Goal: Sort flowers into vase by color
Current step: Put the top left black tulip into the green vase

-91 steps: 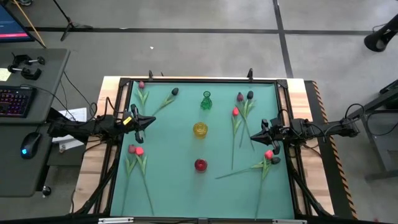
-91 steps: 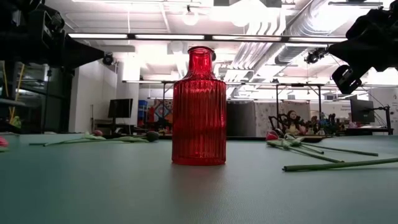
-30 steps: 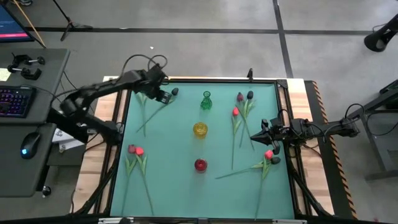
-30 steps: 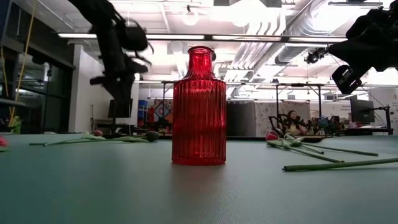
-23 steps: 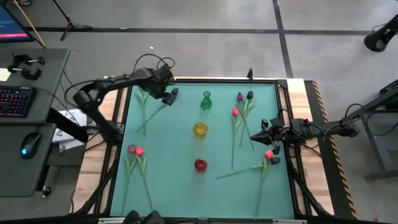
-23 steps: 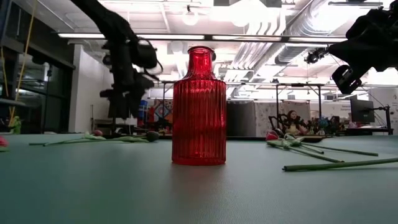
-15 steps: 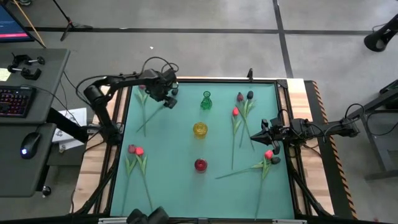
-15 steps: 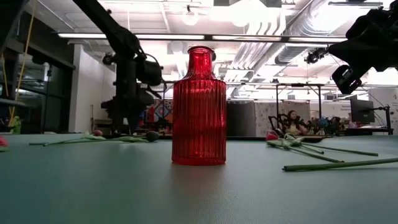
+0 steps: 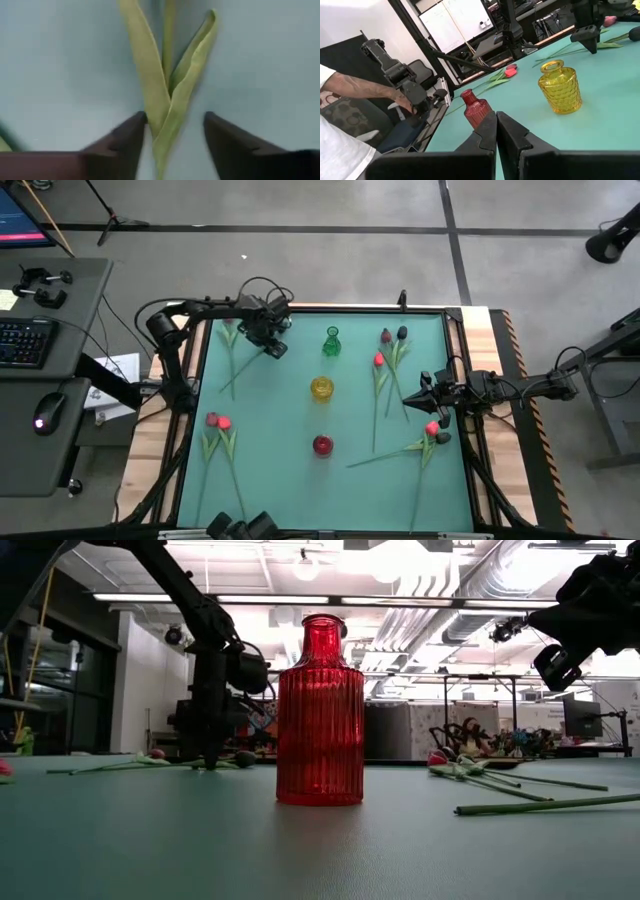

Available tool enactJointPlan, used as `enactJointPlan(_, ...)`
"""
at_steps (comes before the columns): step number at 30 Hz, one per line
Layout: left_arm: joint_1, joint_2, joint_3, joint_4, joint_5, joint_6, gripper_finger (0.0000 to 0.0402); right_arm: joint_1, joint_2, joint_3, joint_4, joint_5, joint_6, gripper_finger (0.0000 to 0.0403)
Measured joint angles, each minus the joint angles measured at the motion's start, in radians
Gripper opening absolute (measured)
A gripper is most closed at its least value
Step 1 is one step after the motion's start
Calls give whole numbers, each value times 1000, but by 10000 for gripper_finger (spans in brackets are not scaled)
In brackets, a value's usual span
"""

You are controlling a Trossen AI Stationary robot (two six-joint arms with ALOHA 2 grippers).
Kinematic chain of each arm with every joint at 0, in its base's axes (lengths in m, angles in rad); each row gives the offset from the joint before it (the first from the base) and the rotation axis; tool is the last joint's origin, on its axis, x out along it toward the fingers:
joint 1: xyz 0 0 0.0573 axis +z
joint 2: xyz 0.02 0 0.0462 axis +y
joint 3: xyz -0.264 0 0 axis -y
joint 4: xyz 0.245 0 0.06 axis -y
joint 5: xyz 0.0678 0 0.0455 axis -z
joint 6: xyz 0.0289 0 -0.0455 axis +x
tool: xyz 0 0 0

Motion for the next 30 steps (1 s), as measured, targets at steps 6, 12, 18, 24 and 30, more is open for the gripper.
enactJointPlan(6,0,-52,-7,5,-56,-3,17,0,0,0,0,0,0,0)
enactJointPlan(12,9,-282,14,9,-80,-29,4,0,0,0,0,0,0,0)
enactJointPlan(18,-9,-553,30,395,1,-62,1,0,0,0,0,0,0,0)
enactJointPlan(24,-134,-616,-11,1056,92,-74,1,0,0,0,0,0,0,0)
enactJointPlan(30,-282,-522,23,1210,45,78,0,0,0,0,0,0,0,0)
